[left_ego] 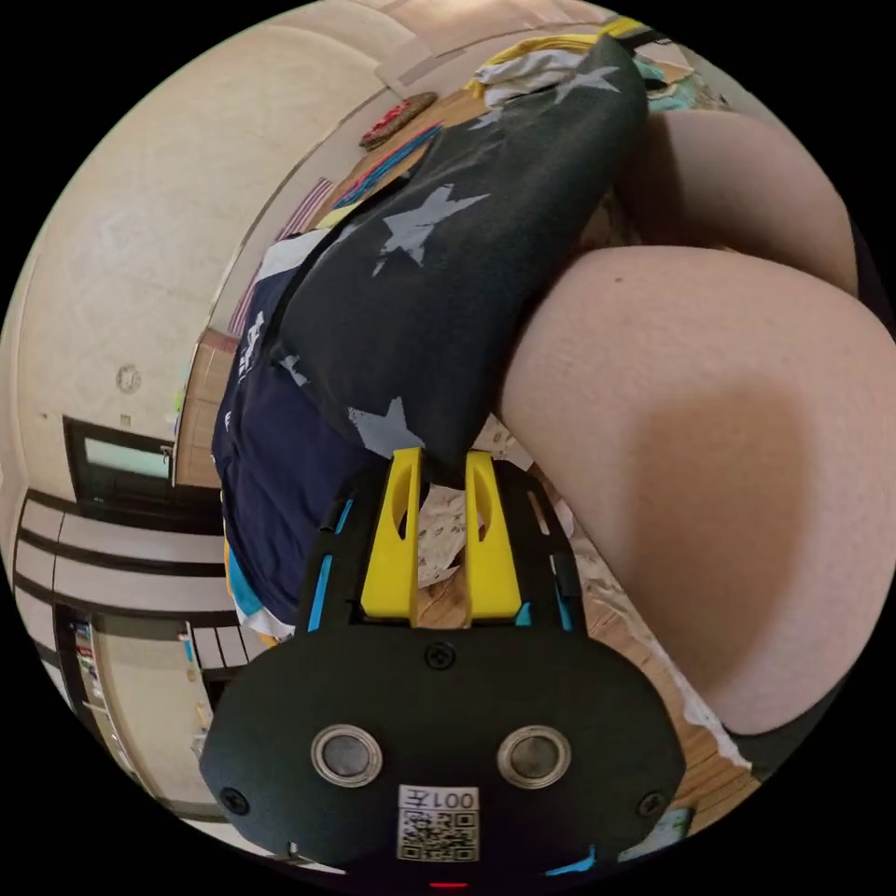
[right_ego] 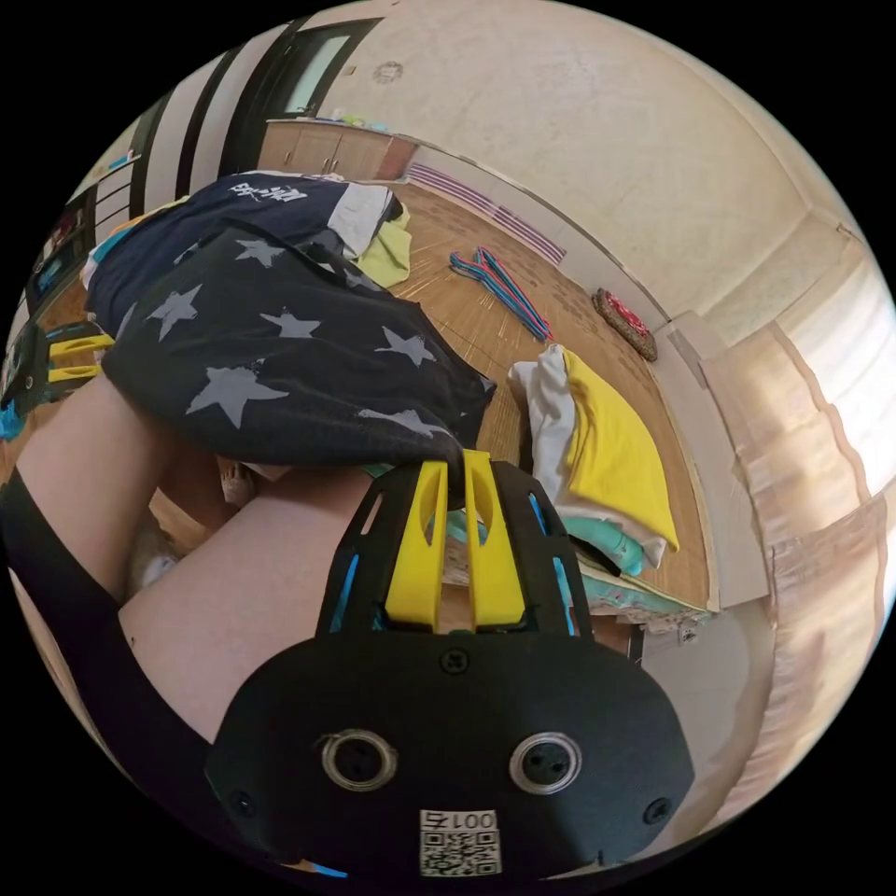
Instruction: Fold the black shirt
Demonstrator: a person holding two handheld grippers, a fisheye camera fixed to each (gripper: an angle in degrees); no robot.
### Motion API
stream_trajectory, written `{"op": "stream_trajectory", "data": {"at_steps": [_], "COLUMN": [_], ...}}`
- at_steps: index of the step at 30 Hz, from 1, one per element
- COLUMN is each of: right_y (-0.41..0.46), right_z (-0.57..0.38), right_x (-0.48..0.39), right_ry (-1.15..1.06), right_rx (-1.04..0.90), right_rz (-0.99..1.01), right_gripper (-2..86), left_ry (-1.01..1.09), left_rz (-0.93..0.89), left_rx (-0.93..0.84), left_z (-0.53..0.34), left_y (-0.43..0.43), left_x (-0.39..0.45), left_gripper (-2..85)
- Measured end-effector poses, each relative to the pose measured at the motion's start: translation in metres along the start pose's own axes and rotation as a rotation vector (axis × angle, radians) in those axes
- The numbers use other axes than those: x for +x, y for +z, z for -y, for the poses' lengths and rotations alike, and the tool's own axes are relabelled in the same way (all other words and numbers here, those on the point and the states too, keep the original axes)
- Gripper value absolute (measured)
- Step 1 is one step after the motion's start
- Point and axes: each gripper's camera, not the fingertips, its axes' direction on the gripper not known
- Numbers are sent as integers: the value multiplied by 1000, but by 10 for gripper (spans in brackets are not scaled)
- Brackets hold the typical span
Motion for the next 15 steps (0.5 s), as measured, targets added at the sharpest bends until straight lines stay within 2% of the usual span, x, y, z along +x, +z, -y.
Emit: {"op": "stream_trajectory", "data": {"at_steps": [7,11,15], "right_y": [-10,-17,-33], "right_z": [-9,-13,-20], "right_x": [23,26,29], "right_ry": [83,49,45], "right_rx": [34,44,64], "right_rz": [57,42,13], "right_gripper": [34,33,31], "left_ry": [-183,-258,-422], "left_rz": [44,18,-39], "left_rx": [4,10,65], "left_z": [-13,-21,-35], "left_y": [-14,-27,-58], "left_x": [-9,-19,-50], "left_gripper": [-6,-9,-13]}}
